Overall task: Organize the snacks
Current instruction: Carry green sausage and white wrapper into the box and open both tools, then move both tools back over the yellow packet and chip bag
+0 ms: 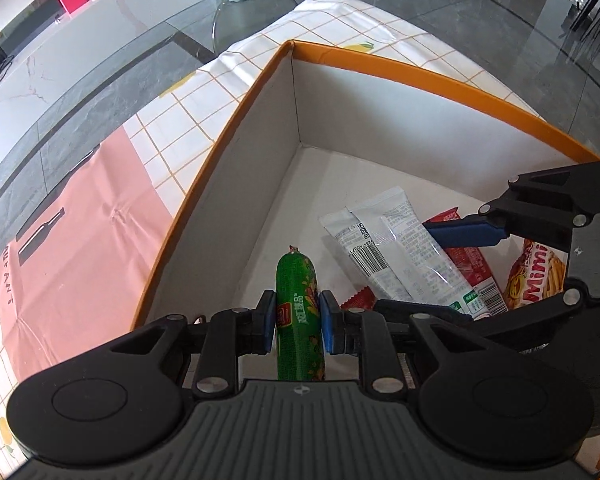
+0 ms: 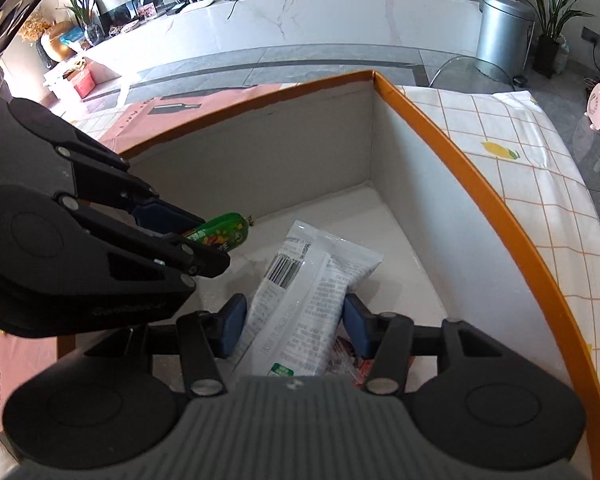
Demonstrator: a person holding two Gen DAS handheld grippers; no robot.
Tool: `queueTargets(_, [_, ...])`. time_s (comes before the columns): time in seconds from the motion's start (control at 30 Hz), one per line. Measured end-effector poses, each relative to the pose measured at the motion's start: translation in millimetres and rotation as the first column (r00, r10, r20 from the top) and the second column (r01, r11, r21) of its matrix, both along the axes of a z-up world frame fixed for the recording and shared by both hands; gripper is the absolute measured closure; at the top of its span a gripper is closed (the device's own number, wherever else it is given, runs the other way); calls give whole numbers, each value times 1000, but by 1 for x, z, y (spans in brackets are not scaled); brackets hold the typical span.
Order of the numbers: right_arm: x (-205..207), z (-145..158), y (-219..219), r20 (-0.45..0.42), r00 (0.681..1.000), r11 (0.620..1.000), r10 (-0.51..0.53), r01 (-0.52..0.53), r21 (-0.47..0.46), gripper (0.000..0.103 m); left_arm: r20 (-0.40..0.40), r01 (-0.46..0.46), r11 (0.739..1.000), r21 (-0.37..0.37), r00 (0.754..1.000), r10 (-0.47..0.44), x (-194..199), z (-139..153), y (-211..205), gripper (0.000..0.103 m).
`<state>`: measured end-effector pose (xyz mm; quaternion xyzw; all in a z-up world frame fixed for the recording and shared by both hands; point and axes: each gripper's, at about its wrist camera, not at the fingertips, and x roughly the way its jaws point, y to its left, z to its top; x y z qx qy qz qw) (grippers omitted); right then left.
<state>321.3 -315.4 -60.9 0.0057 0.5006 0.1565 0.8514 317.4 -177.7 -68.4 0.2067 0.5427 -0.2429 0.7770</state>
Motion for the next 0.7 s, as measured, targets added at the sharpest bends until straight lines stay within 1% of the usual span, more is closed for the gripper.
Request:
queueTargets(0.1, [0,0,2,-6,1000,1000,-5,5,-4,52,5,7,1000,9,1000,-7,0,-1,-1,78])
queueTargets(0.2, [2,0,4,-14,1000,1000,-15,15,-12,52,18,4,1000,-1,1000,-4,-2,2,3,78])
queueTargets(0.23, [2,1,6,-13,1000,1000,-18,18,-16,52,33,4,1000,-12,999,-4,-4,6,5,77])
queueTargets(0.27, [2,2,7,-12,1000,1000,-20,20,-17,52,51,4,1000,-28,999,-2,-7,11,7,74])
queueTargets(0.4, [10,4,14,-29,999,999,-32,31,-20,52,120,-2,996,-90,993,13,-19,37,24,69])
queueTargets(0.47, [16,6,20,-39,998,999,-46,46,-19,51,157,-17,993,-113,987,35,-25,51,34,64])
queueTargets(0.53, [21,7,26,-49,996,997,-75,75,-5,51,180,-43,989,-141,981,69,-29,63,46,61])
queueTargets(0.6, [23,7,31,-52,994,995,-95,96,7,51,195,-75,983,-166,975,107,-33,70,59,60])
queueTargets(0.7, [26,3,41,-62,992,994,-112,112,-2,51,203,-104,977,-185,969,142,-37,75,75,60])
